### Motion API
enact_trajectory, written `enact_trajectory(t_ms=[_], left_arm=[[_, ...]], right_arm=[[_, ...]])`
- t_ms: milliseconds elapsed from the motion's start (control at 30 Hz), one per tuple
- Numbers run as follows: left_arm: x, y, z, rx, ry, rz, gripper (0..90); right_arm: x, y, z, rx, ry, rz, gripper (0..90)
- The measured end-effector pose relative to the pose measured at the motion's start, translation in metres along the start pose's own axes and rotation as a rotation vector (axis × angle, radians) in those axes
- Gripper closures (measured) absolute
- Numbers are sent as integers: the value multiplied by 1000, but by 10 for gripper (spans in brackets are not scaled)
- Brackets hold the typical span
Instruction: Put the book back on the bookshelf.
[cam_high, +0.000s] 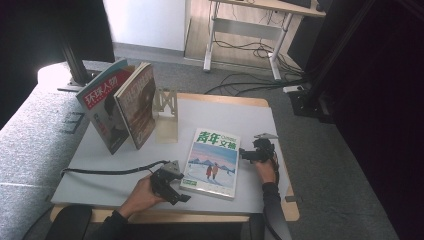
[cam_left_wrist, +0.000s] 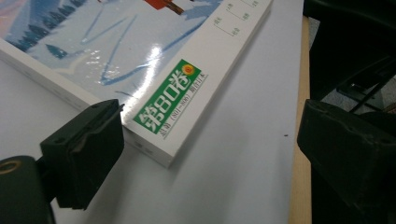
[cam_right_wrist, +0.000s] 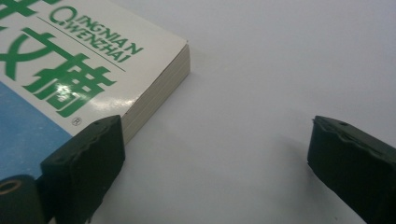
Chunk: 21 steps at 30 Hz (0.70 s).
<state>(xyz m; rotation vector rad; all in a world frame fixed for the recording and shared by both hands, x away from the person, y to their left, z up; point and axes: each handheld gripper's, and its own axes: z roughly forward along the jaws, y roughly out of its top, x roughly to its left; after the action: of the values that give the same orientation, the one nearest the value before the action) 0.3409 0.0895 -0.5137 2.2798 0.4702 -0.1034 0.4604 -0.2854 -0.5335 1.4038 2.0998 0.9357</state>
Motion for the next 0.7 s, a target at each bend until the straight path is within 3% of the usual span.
enact_trajectory(t_ms=[167, 267, 433, 700], left_arm=[[7, 0, -5, 17, 77, 19, 35], [15, -2, -14, -8, 91, -9, 33], [32, -11, -30, -18, 167, -42, 17], [47, -26, -30, 25, 291, -29, 0]], right_arm=[[-1, -1, -6, -6, 15, -8, 45], [-3, 0, -12, -12, 21, -5, 44], [-4, 0, -22, -19, 34, -5, 45], [8, 2, -28, 0, 102, -19, 34]])
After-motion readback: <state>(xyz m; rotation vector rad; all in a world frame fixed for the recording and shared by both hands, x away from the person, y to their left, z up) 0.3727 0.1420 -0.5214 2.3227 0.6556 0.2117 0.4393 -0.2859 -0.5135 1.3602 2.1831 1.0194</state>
